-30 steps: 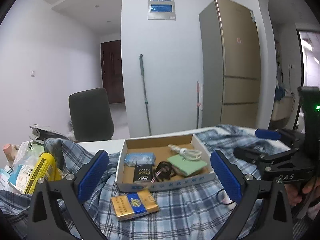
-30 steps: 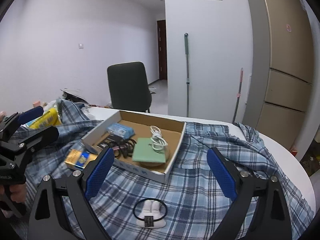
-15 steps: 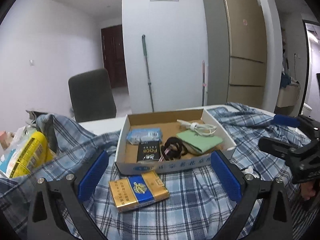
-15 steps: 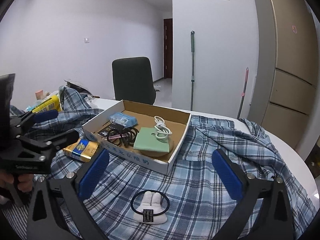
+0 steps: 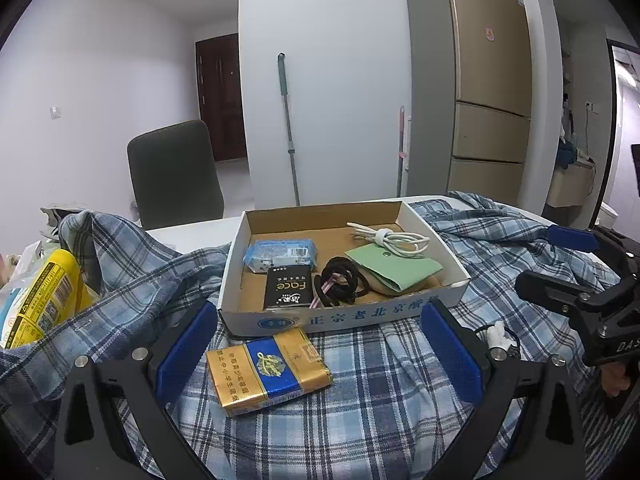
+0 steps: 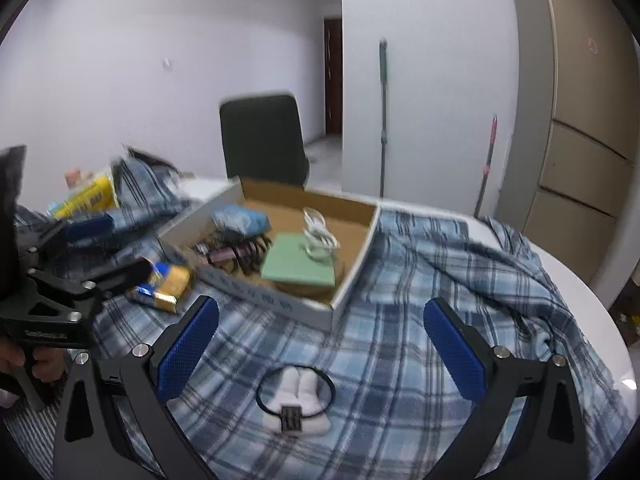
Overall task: Organize soft objects
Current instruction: 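Withdraw both tools from the box back over the bed, then lower the right tool onto the white bunny hair clip and close it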
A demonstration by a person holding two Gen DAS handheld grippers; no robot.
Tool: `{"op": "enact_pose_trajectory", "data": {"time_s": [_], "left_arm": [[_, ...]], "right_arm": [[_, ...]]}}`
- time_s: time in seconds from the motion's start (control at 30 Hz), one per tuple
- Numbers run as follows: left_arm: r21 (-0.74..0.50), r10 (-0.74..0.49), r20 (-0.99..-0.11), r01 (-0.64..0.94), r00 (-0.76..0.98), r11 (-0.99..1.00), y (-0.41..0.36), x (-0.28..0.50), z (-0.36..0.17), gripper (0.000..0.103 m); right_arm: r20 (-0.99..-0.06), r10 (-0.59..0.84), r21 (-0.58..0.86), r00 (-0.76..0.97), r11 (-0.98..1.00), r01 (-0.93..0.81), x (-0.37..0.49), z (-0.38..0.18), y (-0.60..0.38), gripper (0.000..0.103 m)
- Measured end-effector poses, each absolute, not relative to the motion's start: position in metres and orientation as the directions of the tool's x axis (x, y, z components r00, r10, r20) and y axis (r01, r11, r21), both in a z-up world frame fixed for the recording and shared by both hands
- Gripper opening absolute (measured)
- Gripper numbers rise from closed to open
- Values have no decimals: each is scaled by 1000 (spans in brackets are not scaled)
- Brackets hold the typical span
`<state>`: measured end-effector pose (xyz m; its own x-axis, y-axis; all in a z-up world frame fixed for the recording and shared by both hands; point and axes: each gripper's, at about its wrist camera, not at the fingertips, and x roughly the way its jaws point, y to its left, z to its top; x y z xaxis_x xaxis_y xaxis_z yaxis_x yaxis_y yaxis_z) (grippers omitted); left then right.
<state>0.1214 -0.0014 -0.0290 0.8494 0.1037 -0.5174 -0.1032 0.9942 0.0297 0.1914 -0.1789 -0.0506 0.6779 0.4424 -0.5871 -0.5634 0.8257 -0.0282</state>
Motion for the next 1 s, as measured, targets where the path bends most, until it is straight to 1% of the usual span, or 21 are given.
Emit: {"op": "enact_pose_trajectory", "data": {"time_s": [0.03, 0.07, 0.13, 0.2, 0.23, 0.4, 0.43, 0.5, 0.53, 0.67, 0.8, 0.93, 1.0], "left_arm": [[27, 101, -520, -101, 848, 994, -1, 121, -29, 103], [24, 94, -526, -96, 845, 995, -2, 121, -29, 103], [16, 88, -543, -95, 835, 995, -2, 121, -29, 103], [-20, 39, -555, -60, 831, 998, -2, 121, -28, 103], [-36, 19, -564, -48, 826, 998, -2, 121, -27, 103], [-41, 0, -585, -29, 811, 999, -5, 122, -31, 103], [-43, -5, -589, -25, 808, 999, -5, 122, -32, 103], [-42, -5, -594, -25, 804, 999, -6, 123, -33, 103], [-41, -3, -597, -26, 802, 999, -6, 123, -34, 103], [-50, -2, -608, -36, 794, 998, -4, 125, -37, 103], [-56, -6, -614, -37, 789, 998, -2, 126, -38, 103], [-39, -8, -624, -22, 782, 999, -7, 127, -40, 103], [-37, -8, -622, -20, 783, 999, -7, 127, -40, 103]], "right_arm": [[-612, 412, -40, 675, 836, -547, 195, -50, -179, 100], [-616, 420, -26, 666, 834, -550, 197, -49, -182, 97], [-640, 429, 5, 638, 832, -554, 202, -50, -187, 97], [-677, 439, 33, 591, 820, -571, 207, -55, -188, 89], [-691, 445, 43, 570, 812, -582, 208, -57, -187, 89], [-769, 414, 1, 486, 762, -648, 204, -76, -175, 83], [-785, 405, 0, 469, 757, -654, 204, -81, -172, 81], [-816, 398, 27, 419, 750, -661, 203, -91, -168, 72], [-829, 391, 35, 400, 750, -661, 203, -95, -166, 71], [-857, 351, 16, 377, 750, -661, 201, -106, -162, 61], [-882, 335, 42, 330, 756, -654, 203, -113, -164, 50], [-885, 326, 29, 332, 750, -660, 202, -115, -163, 44], [-880, 322, 11, 350, 748, -663, 199, -113, -162, 38]]}}
